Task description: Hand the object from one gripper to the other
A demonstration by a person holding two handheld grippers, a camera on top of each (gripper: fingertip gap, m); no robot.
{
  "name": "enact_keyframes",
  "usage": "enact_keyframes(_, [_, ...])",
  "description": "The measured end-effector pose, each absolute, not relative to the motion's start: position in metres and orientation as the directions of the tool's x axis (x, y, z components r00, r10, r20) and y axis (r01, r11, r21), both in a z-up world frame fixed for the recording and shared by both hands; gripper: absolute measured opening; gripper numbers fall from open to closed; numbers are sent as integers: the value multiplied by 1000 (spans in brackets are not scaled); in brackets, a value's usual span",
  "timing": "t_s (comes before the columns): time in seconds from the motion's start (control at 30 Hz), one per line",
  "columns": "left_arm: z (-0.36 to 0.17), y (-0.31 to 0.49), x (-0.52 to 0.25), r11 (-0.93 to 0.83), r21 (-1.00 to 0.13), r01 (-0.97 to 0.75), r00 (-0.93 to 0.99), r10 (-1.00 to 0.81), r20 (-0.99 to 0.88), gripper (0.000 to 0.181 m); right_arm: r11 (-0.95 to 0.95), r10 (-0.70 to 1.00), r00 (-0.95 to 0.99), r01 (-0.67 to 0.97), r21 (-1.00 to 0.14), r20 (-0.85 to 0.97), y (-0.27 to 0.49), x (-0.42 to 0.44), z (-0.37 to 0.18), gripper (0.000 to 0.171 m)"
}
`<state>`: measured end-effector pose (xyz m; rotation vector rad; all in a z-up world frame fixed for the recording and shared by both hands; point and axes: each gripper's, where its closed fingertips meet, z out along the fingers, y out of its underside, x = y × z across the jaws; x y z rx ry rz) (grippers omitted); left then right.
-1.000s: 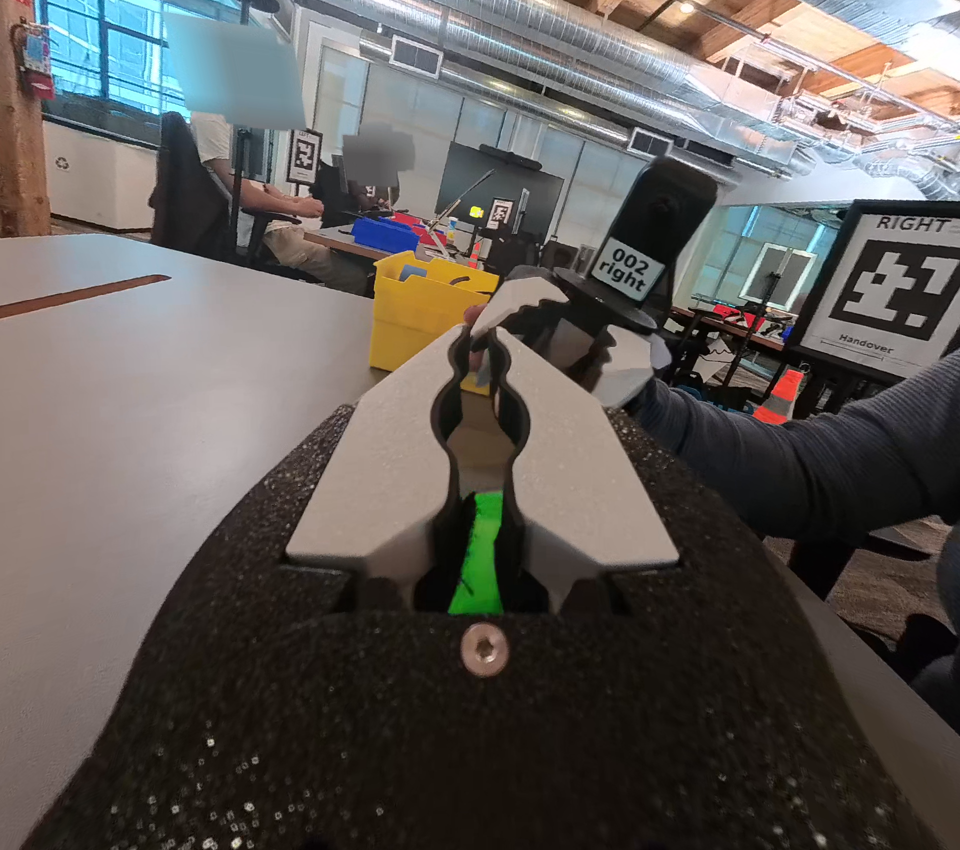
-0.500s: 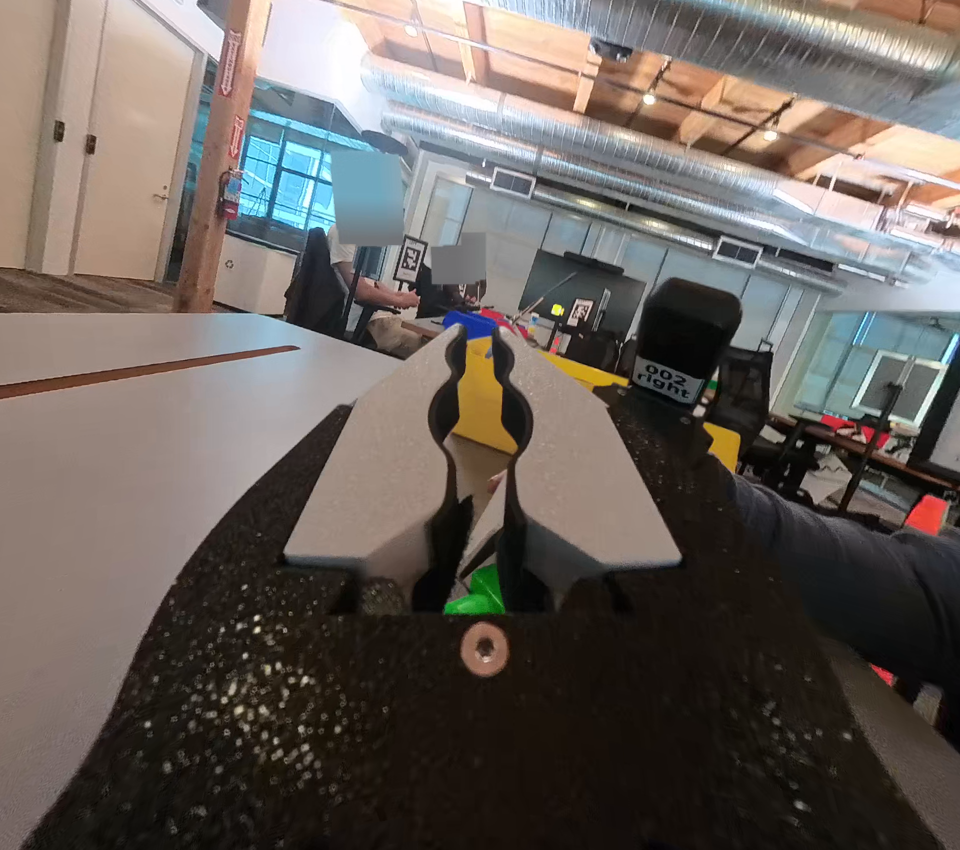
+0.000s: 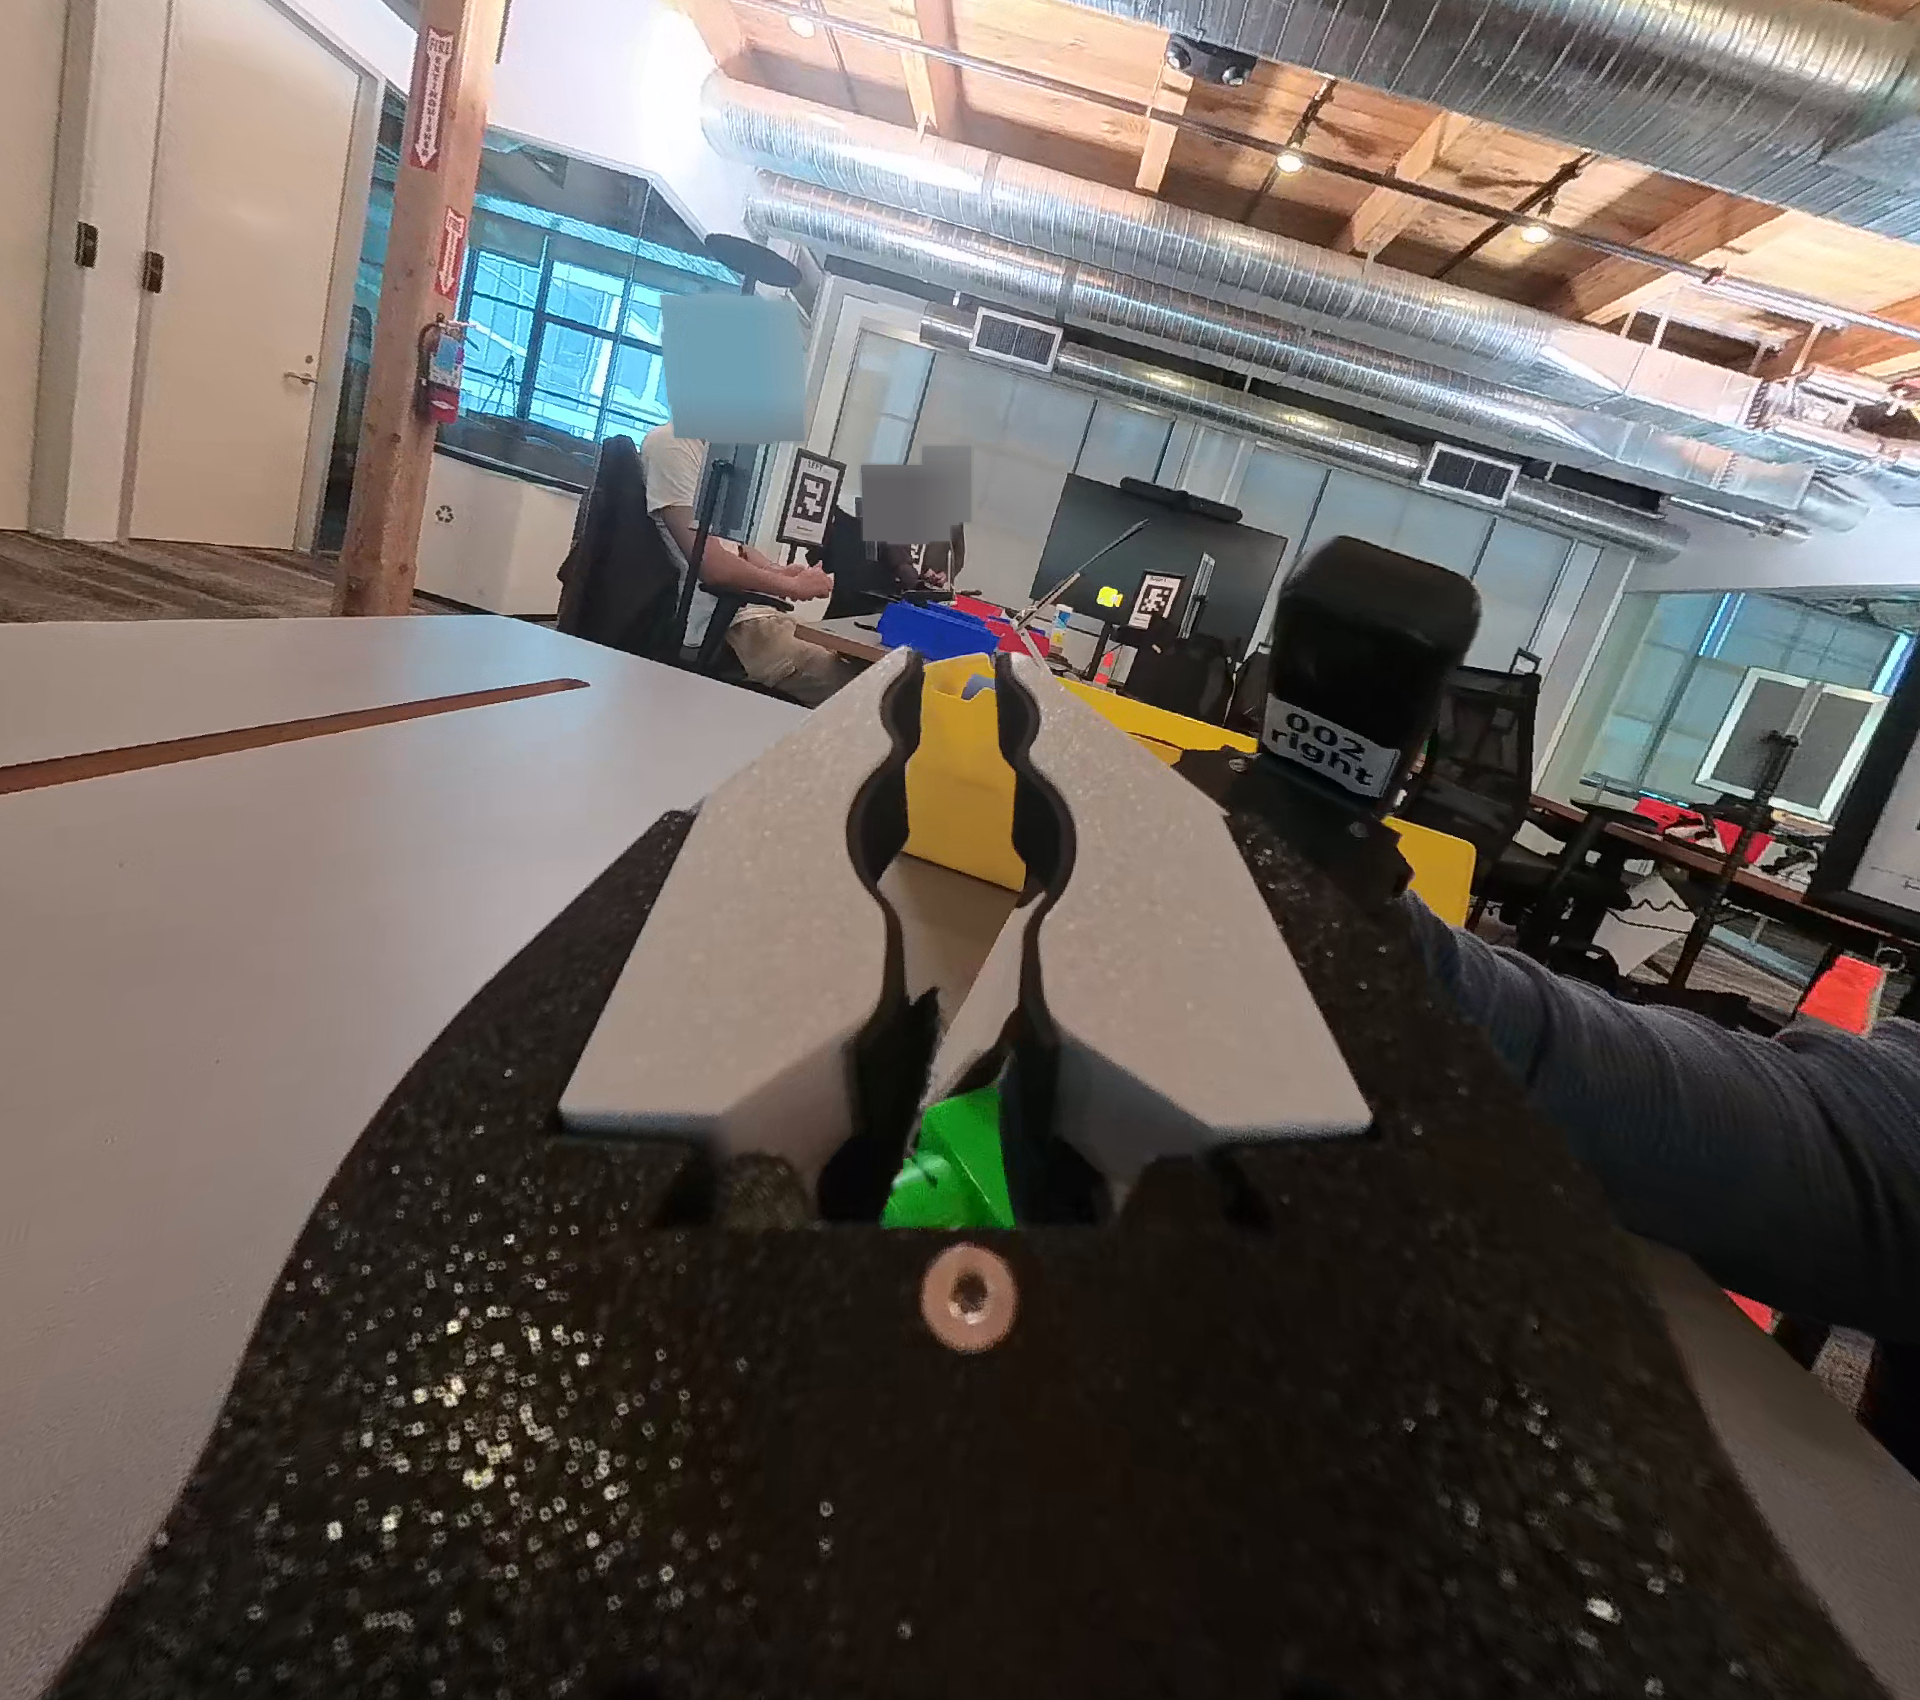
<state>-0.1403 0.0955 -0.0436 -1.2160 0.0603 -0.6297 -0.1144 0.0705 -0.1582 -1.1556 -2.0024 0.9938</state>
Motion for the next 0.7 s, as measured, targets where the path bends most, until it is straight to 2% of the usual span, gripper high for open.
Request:
enact_keyframes(0.13, [-44,97,-142,202,-888,414,838,-466,285,24,350,904,-374,375,-858,205,83,-117,-145,35])
enact_keyframes(0.27, [-50,103,-140,162,-908,387,852,-439,285,62,341,926,-265,277,-898,269,104,-116,-116,35])
enact_keyframes(0.33, [-54,105,-128,117,-922,369,834,-480,273,79,324,937,-211,226,-919,278,114,-113,-102,35])
enact_keyframes(0.43, [-55,104,-116,99,-937,335,819,-522,238,82,289,950,-166,157,-944,263,122,-110,-85,35])
enact_keyframes(0.7, [-60,106,-109,43,-943,330,797,-549,253,69,241,961,-167,101,-965,222,120,-108,-74,35])
